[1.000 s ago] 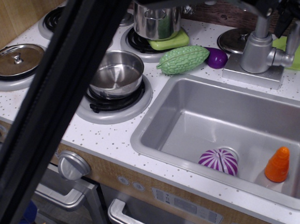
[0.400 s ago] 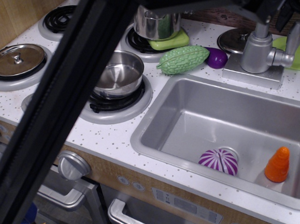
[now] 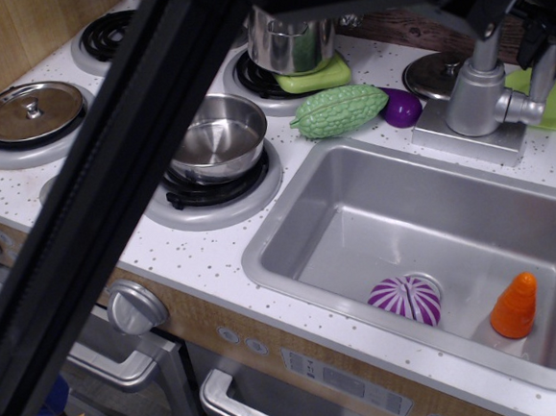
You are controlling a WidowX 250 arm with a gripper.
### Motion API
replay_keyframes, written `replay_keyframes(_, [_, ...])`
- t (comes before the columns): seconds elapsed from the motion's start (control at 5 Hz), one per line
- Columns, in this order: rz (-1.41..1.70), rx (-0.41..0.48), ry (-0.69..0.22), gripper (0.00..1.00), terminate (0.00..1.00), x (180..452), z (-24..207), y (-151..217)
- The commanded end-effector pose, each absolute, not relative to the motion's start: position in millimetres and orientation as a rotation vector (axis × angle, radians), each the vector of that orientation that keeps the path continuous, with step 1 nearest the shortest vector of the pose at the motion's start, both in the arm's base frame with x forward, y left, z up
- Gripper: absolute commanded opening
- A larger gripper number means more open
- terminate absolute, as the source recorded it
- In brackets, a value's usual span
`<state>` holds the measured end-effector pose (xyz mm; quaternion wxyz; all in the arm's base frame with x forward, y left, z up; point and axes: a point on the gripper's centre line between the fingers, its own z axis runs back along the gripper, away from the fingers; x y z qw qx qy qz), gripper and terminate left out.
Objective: Turn lever vertical to front
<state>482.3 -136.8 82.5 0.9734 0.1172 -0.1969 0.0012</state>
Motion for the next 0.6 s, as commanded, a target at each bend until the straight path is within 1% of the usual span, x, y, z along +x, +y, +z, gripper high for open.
replay_keyframes(0.0, [0.069, 0.217, -0.425, 0.00, 0.00, 471.4, 112.7, -140.8])
replay_keyframes(0.2, [0.119, 0.220, -0.389, 0.00, 0.00, 452.6, 114.5, -150.3])
replay_keyframes(0.4, [0.152, 0.222, -0.377, 0.00, 0.00, 441.1, 112.4, -159.5])
